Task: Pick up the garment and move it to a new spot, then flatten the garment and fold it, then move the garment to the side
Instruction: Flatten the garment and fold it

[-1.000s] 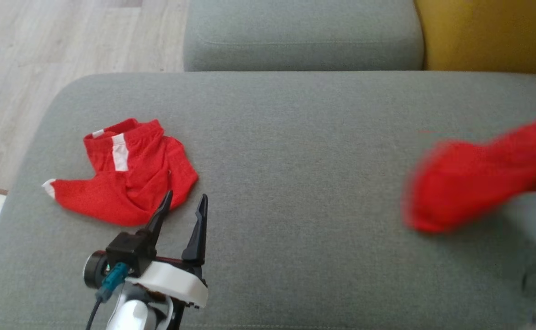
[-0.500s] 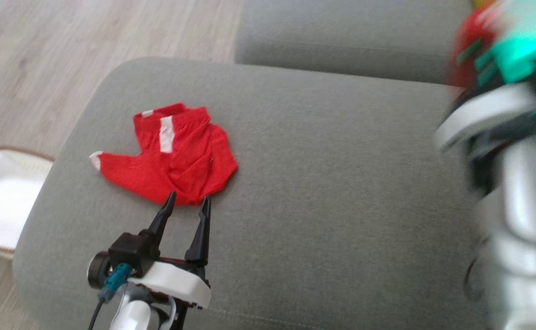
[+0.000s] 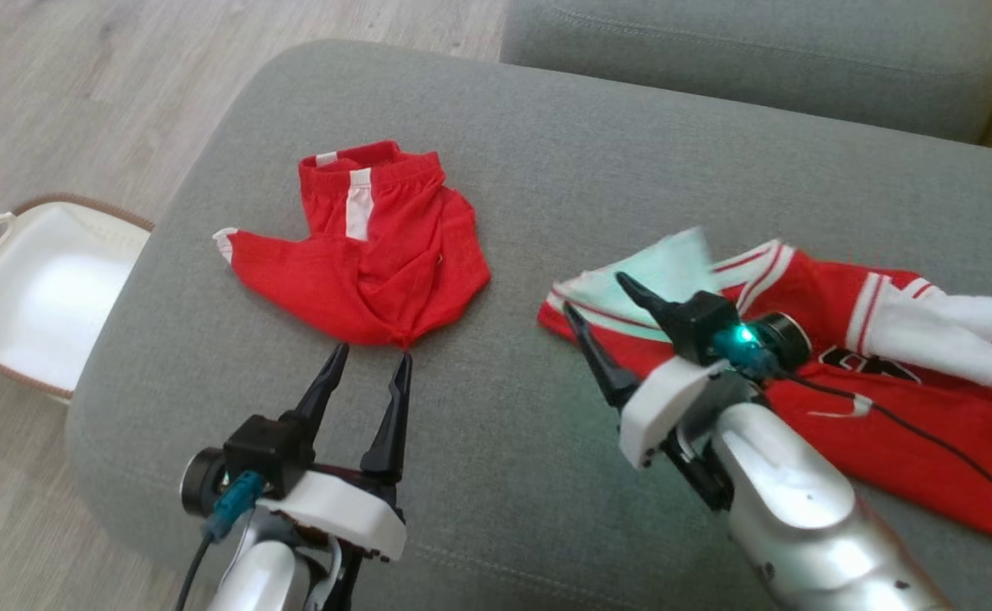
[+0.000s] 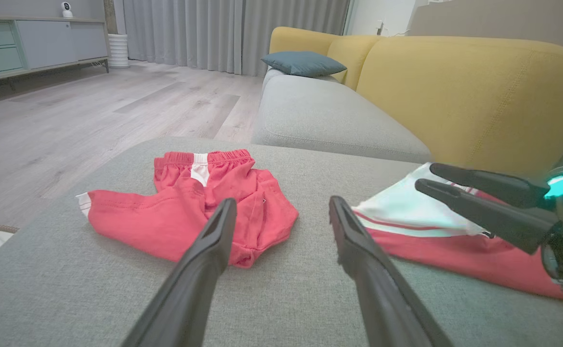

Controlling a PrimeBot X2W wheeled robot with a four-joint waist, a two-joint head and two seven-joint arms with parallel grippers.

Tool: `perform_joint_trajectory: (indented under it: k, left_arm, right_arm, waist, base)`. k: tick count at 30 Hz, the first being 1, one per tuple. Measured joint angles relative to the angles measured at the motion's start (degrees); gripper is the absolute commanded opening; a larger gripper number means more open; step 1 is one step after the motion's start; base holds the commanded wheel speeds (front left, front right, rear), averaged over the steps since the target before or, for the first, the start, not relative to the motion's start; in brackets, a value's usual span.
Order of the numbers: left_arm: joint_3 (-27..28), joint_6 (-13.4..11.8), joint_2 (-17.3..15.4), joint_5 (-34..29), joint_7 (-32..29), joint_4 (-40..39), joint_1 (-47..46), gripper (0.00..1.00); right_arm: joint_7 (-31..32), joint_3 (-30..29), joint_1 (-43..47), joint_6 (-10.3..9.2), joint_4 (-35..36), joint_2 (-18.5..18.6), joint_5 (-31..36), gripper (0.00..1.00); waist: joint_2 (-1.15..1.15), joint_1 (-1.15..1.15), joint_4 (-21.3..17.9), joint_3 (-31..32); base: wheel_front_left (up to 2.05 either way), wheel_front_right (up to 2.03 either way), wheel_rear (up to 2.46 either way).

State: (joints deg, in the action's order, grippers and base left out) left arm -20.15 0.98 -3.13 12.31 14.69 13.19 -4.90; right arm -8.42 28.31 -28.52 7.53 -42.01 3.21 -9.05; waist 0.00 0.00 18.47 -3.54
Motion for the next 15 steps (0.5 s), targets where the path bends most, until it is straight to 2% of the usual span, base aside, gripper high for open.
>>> perform_joint_trajectory:
  k: [3,8,15]
  left_arm:
    - [0.20,-0.46,0.01,0.00,0.00,0.04,-0.08,1.00]
    - [0.51,-0.56,0.05,0.00,0.00,0.07,-0.06,1.00]
    - [0.87,-0.57,0.08,0.00,0.00,-0.29,0.01,1.00]
  right_arm:
    - [-0.20,2.58,-1.58,0.00,-0.51,-0.01,-2.19,1.00]
    - [-0.65,2.44,-2.57,0.00,-2.61,0.10,-1.36,1.00]
    - [-1.62,-3.99,-1.80,0.00,-3.23,0.10,2.81,1.00]
  waist:
    - [0.00,0.00,-0.68,0.15]
    - [0.00,0.00,-3.07,0.98]
    - [0.00,0.00,-7.95,2.86]
  base:
    - [0.00,0.00,0.00]
    - [0.00,0.00,0.00]
    - [0.00,0.00,0.00]
